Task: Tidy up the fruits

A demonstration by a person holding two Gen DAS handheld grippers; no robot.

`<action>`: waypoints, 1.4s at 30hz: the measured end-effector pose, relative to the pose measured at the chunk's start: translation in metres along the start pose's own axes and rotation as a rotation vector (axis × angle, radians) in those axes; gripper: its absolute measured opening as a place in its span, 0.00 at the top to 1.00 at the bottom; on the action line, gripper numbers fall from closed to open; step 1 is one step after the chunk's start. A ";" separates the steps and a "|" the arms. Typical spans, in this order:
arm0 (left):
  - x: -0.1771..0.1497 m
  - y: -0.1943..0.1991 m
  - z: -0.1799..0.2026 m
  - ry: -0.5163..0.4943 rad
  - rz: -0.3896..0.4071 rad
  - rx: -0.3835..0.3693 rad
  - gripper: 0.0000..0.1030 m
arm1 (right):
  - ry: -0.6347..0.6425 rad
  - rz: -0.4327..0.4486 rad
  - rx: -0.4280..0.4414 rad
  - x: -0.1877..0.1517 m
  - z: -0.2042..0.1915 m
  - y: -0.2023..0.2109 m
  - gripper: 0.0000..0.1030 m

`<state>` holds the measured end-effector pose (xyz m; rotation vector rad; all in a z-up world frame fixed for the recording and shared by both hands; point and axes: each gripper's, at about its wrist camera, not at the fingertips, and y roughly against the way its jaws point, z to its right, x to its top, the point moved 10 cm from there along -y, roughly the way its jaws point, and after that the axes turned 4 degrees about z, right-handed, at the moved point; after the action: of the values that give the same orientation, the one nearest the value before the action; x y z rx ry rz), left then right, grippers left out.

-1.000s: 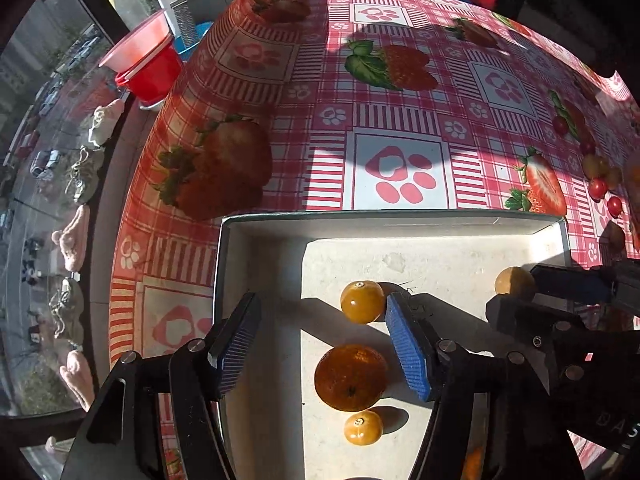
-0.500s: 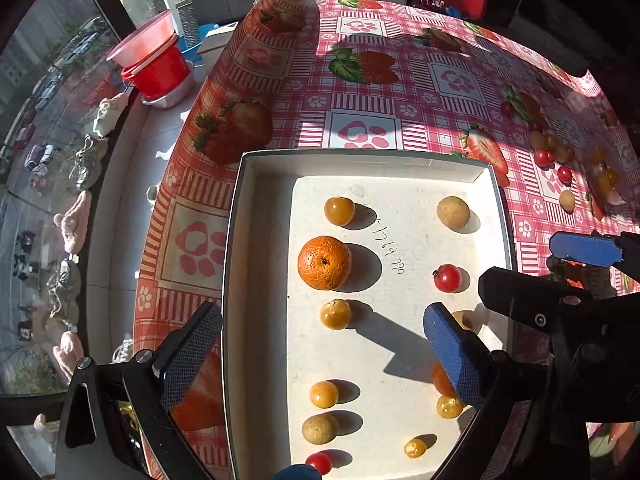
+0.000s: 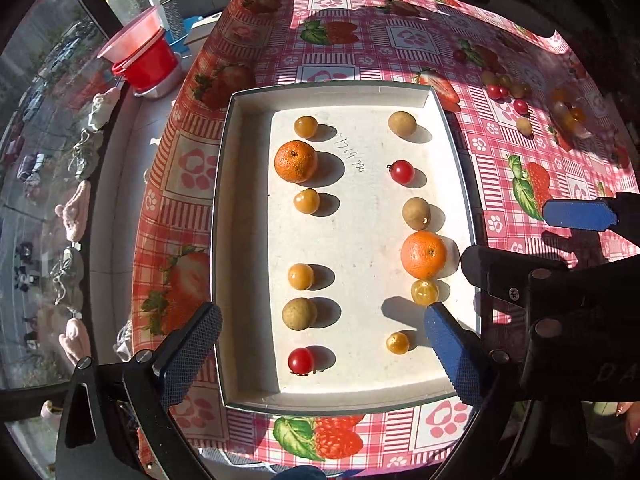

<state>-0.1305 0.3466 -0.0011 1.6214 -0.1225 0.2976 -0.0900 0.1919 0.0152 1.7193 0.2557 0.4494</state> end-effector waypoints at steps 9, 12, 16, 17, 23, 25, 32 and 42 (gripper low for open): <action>-0.023 0.012 -0.001 -0.039 -0.036 0.012 0.02 | 0.023 -0.022 -0.025 -0.025 -0.006 0.016 0.12; -0.028 0.016 -0.001 -0.057 -0.038 0.012 0.02 | 0.033 -0.022 -0.023 -0.030 -0.010 0.022 0.12; -0.033 0.020 -0.001 -0.078 -0.046 0.008 0.02 | 0.047 -0.023 -0.028 -0.032 -0.013 0.026 0.12; -0.034 0.020 0.000 -0.082 -0.047 0.009 0.02 | 0.050 -0.022 -0.030 -0.032 -0.014 0.027 0.12; -0.034 0.024 0.000 -0.106 -0.041 0.018 0.02 | 0.072 -0.032 -0.038 -0.037 -0.019 0.029 0.12; -0.031 0.025 -0.001 -0.107 -0.039 0.018 0.02 | 0.092 -0.035 -0.042 -0.038 -0.021 0.028 0.12; -0.030 0.028 0.004 -0.129 -0.039 0.028 0.02 | 0.101 -0.026 -0.053 -0.036 -0.021 0.029 0.12; -0.031 0.028 0.008 -0.159 -0.042 0.042 0.02 | 0.090 -0.031 -0.047 -0.036 -0.020 0.028 0.12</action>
<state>-0.1668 0.3338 0.0175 1.6862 -0.2043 0.1396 -0.1333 0.1890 0.0398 1.6490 0.3339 0.5065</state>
